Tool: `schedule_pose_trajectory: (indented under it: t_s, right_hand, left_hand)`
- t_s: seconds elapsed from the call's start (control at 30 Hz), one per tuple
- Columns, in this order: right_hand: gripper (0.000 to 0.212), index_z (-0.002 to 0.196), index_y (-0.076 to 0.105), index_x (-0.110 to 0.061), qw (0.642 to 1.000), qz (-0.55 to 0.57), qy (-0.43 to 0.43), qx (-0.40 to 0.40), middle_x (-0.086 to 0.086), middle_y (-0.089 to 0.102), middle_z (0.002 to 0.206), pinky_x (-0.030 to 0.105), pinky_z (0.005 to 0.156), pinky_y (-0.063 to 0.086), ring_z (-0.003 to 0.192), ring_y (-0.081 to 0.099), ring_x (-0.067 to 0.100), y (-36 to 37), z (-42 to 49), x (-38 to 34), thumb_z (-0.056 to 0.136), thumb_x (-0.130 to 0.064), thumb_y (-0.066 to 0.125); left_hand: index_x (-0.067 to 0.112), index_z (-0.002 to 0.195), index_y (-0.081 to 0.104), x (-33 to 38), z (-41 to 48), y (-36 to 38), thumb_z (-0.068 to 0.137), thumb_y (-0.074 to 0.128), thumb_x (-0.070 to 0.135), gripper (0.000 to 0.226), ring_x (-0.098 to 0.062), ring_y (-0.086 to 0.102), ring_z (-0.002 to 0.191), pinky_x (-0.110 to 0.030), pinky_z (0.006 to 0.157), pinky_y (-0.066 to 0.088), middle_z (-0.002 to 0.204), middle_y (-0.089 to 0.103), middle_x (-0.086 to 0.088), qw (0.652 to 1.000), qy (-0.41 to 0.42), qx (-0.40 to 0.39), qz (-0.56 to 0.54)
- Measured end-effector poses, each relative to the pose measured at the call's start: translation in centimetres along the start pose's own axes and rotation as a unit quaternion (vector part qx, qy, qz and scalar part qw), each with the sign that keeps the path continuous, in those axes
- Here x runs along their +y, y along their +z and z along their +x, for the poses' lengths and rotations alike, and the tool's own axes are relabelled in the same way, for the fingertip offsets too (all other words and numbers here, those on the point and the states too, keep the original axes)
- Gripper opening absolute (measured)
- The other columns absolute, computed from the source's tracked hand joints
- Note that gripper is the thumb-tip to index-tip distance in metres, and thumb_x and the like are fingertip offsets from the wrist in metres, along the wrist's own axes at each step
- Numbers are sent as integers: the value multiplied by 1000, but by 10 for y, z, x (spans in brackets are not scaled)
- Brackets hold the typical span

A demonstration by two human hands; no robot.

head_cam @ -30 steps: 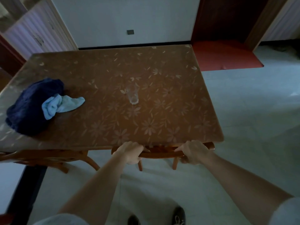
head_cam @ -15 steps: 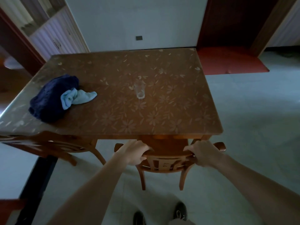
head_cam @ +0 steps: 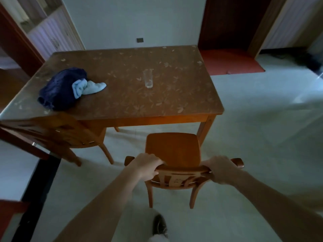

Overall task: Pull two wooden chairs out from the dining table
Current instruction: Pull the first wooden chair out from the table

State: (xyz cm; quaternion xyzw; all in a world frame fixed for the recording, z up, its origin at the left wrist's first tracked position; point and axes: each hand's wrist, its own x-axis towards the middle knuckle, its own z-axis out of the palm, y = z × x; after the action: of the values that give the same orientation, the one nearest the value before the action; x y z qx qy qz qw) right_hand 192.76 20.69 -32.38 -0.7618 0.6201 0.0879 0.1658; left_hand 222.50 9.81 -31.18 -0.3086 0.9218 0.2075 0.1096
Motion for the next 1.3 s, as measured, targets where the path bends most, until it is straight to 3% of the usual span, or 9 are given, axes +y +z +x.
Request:
schedule_pose_trajectory:
  t_s: [0.1,0.2,0.37,0.57,0.7,0.83,1.1,1.3]
  right_hand:
    - [21,120,66,-35,1000,-4,-3,-10,-10,76,102,27,83,50,85,67,13,19,-41,-18,104,-45,59]
    - [18,118,66,-36,1000,3,3,-18,-12,74,100,30,85,53,79,60,9,44,-87,-39,104,-44,60]
    - [22,123,63,-38,999,4,10,-42,-13,76,102,36,93,58,90,72,11,78,-156,-75,103,-45,60]
    - [19,120,65,-40,999,12,25,-28,-15,76,99,27,82,48,86,70,9,119,-234,-126,103,-45,60]
    - [20,121,64,-38,998,11,48,-35,-15,76,99,30,91,57,87,71,8,149,-284,-158,104,-47,59]
    - [21,121,65,-38,998,24,49,-28,-16,75,98,24,85,53,85,70,5,170,-329,-175,104,-47,59]
    - [24,122,65,-38,998,20,45,-32,-14,76,97,26,84,56,82,71,6,209,-411,-194,105,-52,54]
    - [24,123,65,-40,997,37,54,-38,-18,75,97,12,68,40,79,70,2,228,-442,-189,105,-51,54]
  left_hand:
    - [31,140,63,34,-37,22,104,66,19,38,-13,72,90,-30,86,58,120,77,4,1000,-8,0,-3]
    - [32,141,62,69,-76,51,105,66,20,38,-15,74,97,-33,91,60,122,77,5,1000,-16,0,-4]
    - [30,136,66,112,-137,96,105,66,21,32,-14,75,91,-36,89,63,114,78,5,1000,-24,-5,-5]
    - [31,139,64,147,-203,142,105,67,21,35,-14,76,93,-36,89,63,115,77,5,1000,-2,-3,1]
    - [32,142,61,176,-248,172,105,66,21,39,-16,76,98,-37,91,63,119,77,3,1000,19,-2,6]
    - [33,145,59,204,-282,197,106,65,22,41,-18,76,101,-38,93,61,123,77,2,999,33,10,18]
    - [35,145,57,262,-325,253,104,67,23,43,-18,77,102,-37,92,61,127,76,2,999,42,0,14]
    - [33,145,58,291,-336,280,105,68,26,43,-20,78,98,-37,89,60,128,76,0,999,38,10,26]
